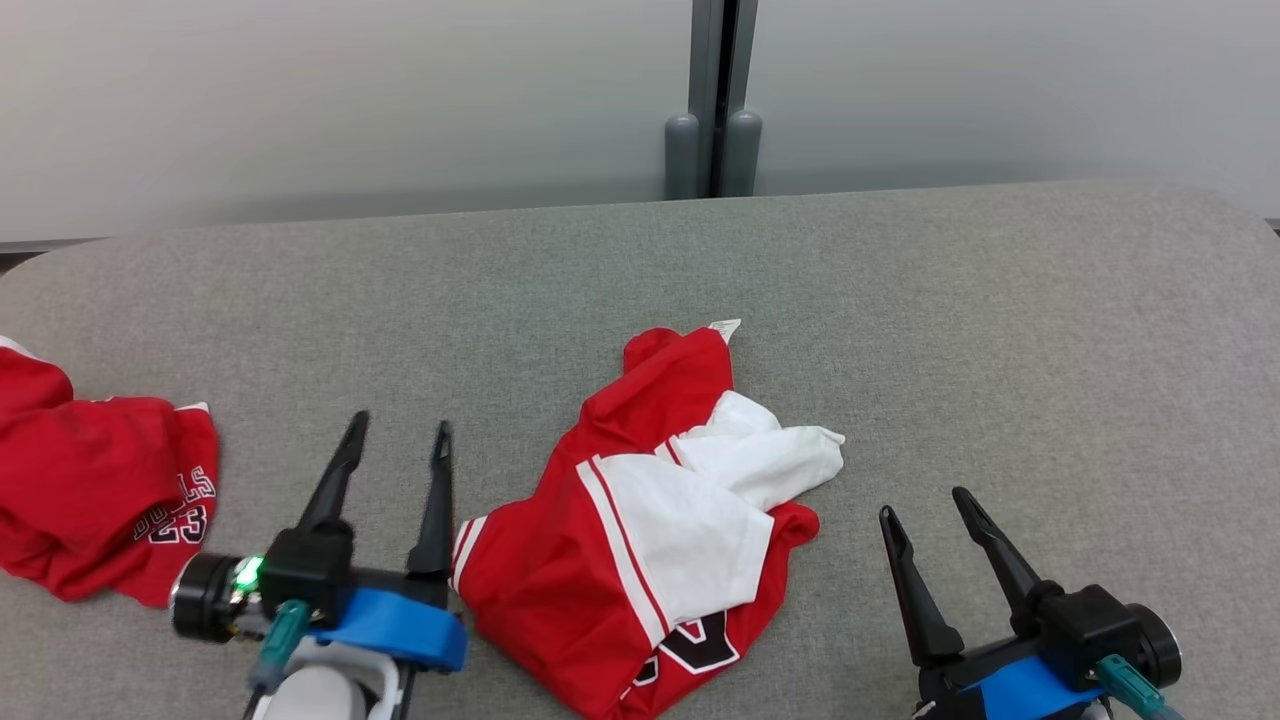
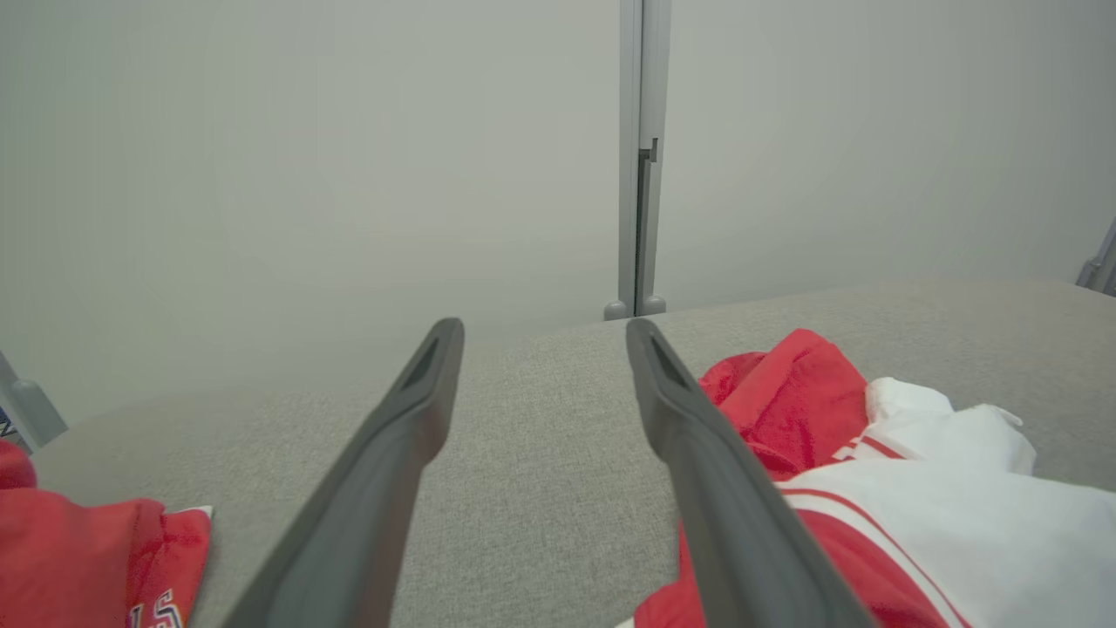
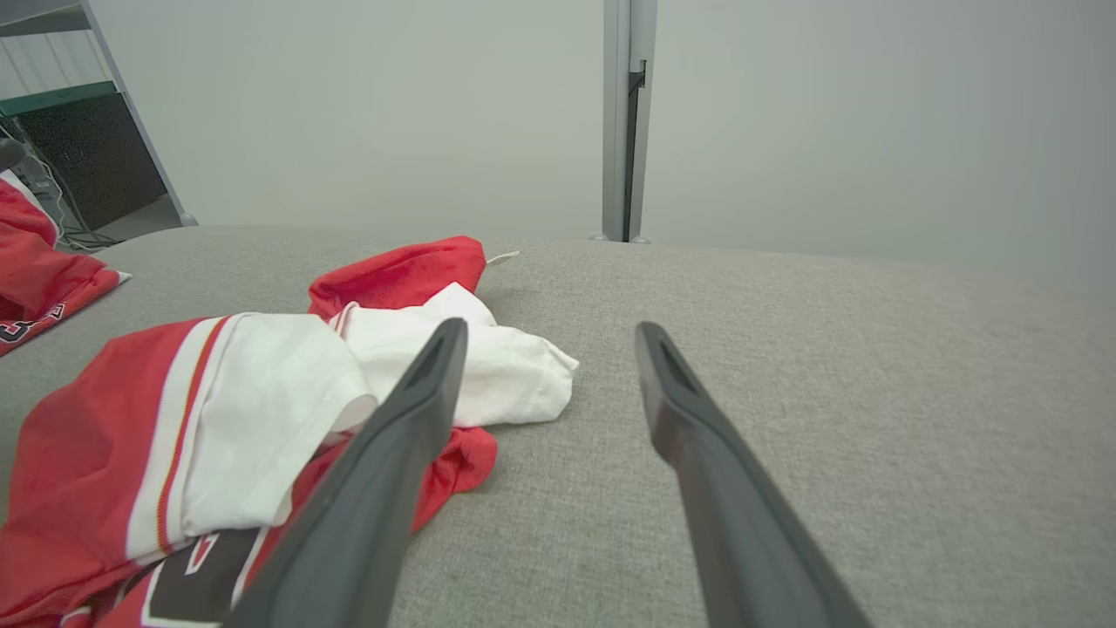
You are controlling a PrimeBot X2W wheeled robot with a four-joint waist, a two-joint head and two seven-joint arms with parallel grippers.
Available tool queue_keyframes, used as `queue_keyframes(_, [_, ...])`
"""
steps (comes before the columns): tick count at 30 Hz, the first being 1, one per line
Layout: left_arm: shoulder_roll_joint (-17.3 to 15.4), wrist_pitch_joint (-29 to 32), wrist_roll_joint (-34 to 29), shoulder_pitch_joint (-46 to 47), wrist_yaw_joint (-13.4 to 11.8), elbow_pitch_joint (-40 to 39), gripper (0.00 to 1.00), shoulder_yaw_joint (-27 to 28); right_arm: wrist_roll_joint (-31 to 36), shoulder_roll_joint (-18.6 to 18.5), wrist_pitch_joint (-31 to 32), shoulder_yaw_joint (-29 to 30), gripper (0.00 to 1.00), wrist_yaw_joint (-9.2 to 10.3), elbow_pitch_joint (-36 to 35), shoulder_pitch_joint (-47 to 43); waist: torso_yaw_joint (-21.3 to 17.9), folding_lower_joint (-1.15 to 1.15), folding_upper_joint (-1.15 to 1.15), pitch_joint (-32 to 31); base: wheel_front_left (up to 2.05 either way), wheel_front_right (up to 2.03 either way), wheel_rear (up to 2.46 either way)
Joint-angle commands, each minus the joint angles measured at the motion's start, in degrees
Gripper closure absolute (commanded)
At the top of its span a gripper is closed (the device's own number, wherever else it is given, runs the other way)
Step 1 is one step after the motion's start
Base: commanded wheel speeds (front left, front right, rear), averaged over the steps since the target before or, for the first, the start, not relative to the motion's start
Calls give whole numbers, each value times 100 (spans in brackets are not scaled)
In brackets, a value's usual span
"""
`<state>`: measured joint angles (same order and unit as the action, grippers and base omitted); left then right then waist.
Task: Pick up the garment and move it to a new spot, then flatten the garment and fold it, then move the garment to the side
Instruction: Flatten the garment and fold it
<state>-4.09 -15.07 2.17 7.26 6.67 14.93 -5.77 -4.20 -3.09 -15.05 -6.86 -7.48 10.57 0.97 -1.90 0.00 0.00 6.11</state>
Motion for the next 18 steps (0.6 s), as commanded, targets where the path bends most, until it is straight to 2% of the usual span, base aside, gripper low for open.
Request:
queue_keyframes(1, [-30, -15, -33, 131, 37, 46, 0, -74, 36, 14, -19, -7, 0, -3, 14, 82, -23, 0, 0, 24, 0, 0, 0])
queue_keyframes(10, [-197, 294, -12, 819, 88, 760, 0, -1254, 21, 18, -19, -25, 0, -3, 65, 190, -187, 0, 0, 190, 0, 0, 0])
queue_keyframes(18, [-494, 792, 446, 929, 75, 1265, 0, -2265, -34, 22, -19, 7, 0, -3, 91, 249, -304, 0, 0, 306, 0, 0, 0])
